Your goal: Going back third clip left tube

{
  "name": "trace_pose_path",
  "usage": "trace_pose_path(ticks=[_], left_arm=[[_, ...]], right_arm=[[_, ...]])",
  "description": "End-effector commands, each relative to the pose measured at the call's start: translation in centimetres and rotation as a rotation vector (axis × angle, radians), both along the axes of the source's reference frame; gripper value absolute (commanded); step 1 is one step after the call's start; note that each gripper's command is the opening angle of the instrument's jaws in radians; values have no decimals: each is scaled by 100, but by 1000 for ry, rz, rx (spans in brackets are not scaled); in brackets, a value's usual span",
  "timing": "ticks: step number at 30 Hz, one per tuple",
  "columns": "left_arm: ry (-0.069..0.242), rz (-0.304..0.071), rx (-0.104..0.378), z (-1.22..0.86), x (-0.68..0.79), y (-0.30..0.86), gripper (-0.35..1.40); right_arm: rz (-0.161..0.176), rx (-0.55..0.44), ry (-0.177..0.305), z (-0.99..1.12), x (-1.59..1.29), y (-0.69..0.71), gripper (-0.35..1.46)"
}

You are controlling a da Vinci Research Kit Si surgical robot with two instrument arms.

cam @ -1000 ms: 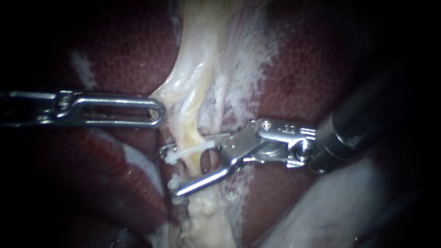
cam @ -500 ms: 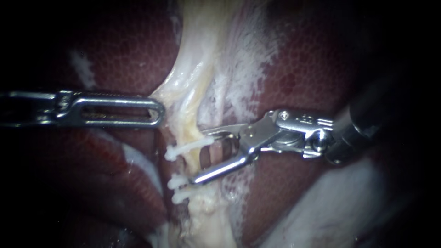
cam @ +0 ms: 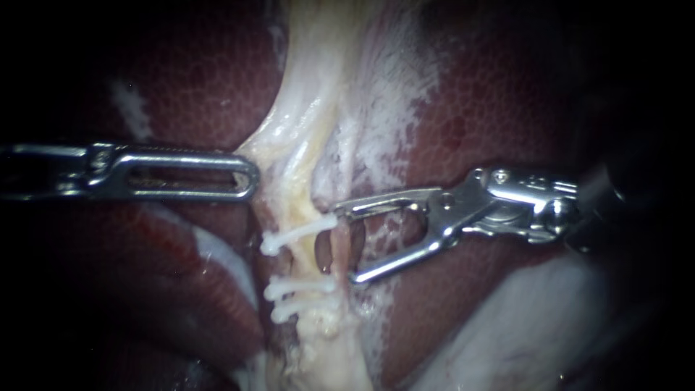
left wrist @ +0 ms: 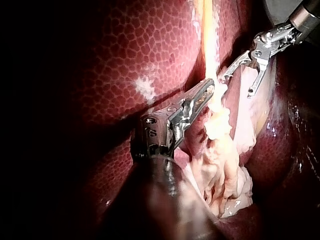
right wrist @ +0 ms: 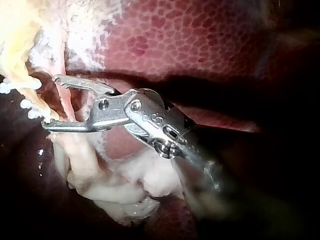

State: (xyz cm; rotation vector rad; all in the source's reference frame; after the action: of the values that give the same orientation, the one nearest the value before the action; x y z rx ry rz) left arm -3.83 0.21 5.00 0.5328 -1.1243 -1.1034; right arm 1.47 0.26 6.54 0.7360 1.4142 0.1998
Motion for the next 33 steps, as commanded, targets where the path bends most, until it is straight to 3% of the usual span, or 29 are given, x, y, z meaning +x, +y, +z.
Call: trace_pose_path(ticks=[1,9,16,22,33], left_arm=[[0,0,0,0,0,0,-35],[-1,1,0,1,0,0,-35],[-1,1,0,2,1,0,-35],[0,0,-1,4,-1,1,-35],[0,-1,-1,6,-3,1,-35]], right_arm=[[7,-19,0,-2,-4,1,60],[57,-134,-15,-20,-37,18,60],[81,-140,-37,-50,-72,27,60],[77,-137,-35,-62,-79,22,60],[65,-139,-22,-58,-67,13,60]])
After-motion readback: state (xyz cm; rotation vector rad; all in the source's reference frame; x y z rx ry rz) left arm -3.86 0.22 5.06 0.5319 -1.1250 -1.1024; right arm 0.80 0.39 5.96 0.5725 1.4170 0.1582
